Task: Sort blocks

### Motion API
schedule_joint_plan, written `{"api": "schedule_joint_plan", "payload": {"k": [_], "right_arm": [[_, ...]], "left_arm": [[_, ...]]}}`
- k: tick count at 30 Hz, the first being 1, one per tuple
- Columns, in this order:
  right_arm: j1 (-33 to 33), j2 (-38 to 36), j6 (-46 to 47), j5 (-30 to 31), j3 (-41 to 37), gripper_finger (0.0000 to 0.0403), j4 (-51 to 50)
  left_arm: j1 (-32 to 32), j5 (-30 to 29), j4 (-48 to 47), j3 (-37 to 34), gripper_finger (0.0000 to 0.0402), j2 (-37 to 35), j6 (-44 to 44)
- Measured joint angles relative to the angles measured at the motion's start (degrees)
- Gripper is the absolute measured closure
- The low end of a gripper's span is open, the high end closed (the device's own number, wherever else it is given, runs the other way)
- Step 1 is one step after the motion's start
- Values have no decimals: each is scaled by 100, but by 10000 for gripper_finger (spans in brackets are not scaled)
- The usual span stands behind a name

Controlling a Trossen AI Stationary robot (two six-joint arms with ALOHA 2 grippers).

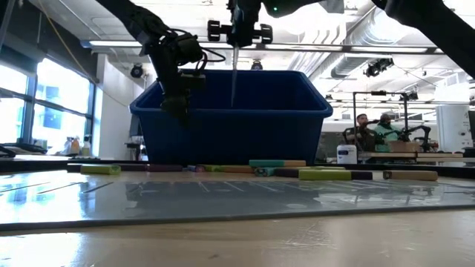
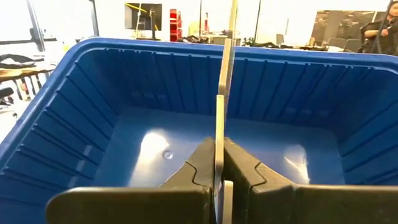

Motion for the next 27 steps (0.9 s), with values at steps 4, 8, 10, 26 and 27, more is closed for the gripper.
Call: {"api": "schedule_joint_plan", "payload": {"k": [4,8,10,26,27], "right_arm": [[-5,-2,1,-47,0,403,-63],[-20,-2,199,-89,0,403,-286],[-56,-9,284,-87,1,403,-376],[24,-4,259,240,0,403,115],[45,-4,237,254,0,403,253]], "left_arm": [[0,0,2,0,243,0,-2],[2,13,-2,0,243,0,-4],[2,13,-5,-1,243,0,-4],[2,11,3,0,243,0,-9],[2,11,3,0,243,0,-9]]}}
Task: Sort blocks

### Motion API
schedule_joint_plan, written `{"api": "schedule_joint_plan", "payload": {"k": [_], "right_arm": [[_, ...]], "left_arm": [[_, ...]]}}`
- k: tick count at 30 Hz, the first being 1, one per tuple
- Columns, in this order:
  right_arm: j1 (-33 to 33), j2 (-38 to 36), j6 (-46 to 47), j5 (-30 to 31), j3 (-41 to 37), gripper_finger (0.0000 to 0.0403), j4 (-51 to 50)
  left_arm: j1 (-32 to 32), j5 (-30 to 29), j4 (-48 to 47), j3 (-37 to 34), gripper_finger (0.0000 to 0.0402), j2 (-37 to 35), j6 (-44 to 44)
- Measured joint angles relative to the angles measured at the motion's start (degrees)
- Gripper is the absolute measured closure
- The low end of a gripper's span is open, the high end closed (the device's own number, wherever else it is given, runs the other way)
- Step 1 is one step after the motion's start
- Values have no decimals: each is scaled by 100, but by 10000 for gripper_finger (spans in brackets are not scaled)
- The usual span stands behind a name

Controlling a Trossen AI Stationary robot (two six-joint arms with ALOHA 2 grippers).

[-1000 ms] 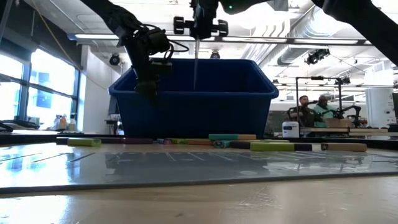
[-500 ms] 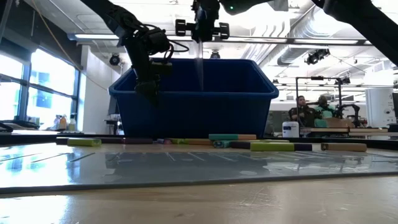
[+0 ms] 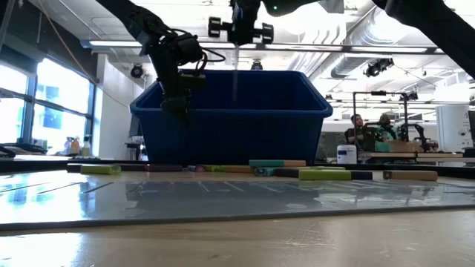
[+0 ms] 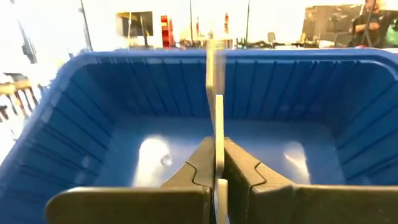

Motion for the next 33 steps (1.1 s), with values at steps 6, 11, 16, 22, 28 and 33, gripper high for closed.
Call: {"api": "schedule_joint_plan", "payload": {"k": [6,11,16,22,28,33], "right_arm": [[100,0,-413,117,0,403,377],[91,0,-78,213,0,403,137],[95,0,136,192,0,403,-140],[98,0,274,112,0,403,-161],[103,0,283,60,0,403,-170],[106,0,314,-89,0,403,-173]], "left_arm": [[0,0,0,0,243,0,0],[0,2,0,0,243,0,-1],[0,4,-10,-2,243,0,-2],[0,7,-17,-2,243,0,-14],[0,7,-22,-2,243,0,-15],[0,3,-9,-2,243,0,-15]]}}
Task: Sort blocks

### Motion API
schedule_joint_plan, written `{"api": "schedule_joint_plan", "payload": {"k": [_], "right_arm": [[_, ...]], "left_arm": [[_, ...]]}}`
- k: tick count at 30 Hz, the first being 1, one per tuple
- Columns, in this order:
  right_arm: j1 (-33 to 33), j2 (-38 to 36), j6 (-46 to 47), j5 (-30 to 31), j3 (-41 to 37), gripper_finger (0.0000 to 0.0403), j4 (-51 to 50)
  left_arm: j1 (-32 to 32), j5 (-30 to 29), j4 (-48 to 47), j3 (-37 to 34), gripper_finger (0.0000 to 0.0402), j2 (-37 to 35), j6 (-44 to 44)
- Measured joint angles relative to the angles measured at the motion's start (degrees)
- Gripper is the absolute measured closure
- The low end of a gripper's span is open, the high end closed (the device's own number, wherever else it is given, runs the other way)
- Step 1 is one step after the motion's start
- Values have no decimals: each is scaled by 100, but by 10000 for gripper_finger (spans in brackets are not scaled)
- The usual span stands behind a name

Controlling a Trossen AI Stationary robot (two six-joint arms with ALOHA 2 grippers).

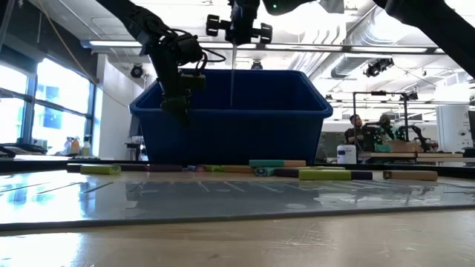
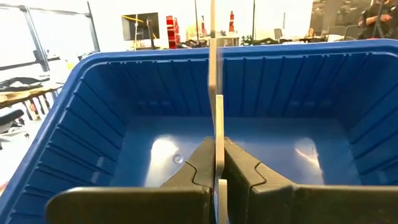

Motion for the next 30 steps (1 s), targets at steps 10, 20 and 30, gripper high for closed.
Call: {"api": "schedule_joint_plan", "payload": {"k": [10,20,30], "right_arm": [[-31,14,41,43,0,403,-141],[-65,136,138,-15,0,403,-187],[-106,136,41,-270,0,403,-184]], "left_arm": [[0,1,-7,0,243,0,-2],[4,6,-11,0,243,0,-2],[4,6,-15,0,243,0,4]]}}
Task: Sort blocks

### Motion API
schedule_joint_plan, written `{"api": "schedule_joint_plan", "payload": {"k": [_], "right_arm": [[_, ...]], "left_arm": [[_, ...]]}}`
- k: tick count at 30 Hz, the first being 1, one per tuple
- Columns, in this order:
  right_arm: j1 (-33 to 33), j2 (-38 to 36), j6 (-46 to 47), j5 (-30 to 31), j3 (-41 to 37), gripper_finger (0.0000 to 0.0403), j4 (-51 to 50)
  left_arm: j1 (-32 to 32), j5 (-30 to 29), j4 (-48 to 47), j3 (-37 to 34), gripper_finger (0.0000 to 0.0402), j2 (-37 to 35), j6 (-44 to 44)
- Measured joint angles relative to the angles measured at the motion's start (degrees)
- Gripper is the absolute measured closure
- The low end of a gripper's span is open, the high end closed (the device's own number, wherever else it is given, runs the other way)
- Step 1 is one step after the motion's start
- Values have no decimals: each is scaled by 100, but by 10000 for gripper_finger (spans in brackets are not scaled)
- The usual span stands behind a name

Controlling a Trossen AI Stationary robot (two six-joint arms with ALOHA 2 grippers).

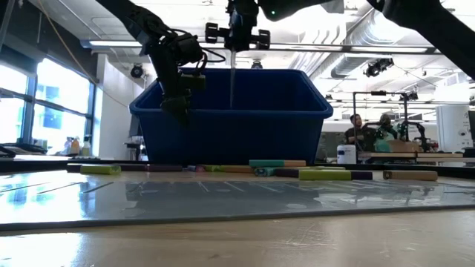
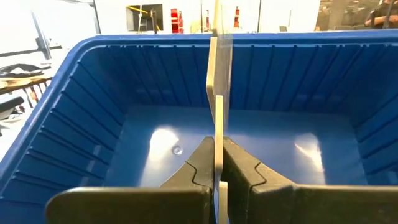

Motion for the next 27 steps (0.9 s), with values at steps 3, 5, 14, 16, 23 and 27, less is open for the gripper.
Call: {"api": "schedule_joint_plan", "payload": {"k": [3,5,14,16,23,27], "right_arm": [[-39,0,2,-65,0,403,-19],[-50,2,2,-71,0,403,-33],[-189,2,86,-354,0,403,-182],[-282,2,209,-562,0,403,-278],[-601,13,470,-1192,0,403,-601],[-718,92,456,-1394,2,403,-641]], "left_arm": [[0,1,0,0,243,0,2],[0,0,2,0,243,0,7],[-23,-13,2,0,243,0,17],[-46,-36,2,0,243,2,17],[-116,-118,5,0,243,2,44],[-116,-133,24,2,243,2,44]]}}
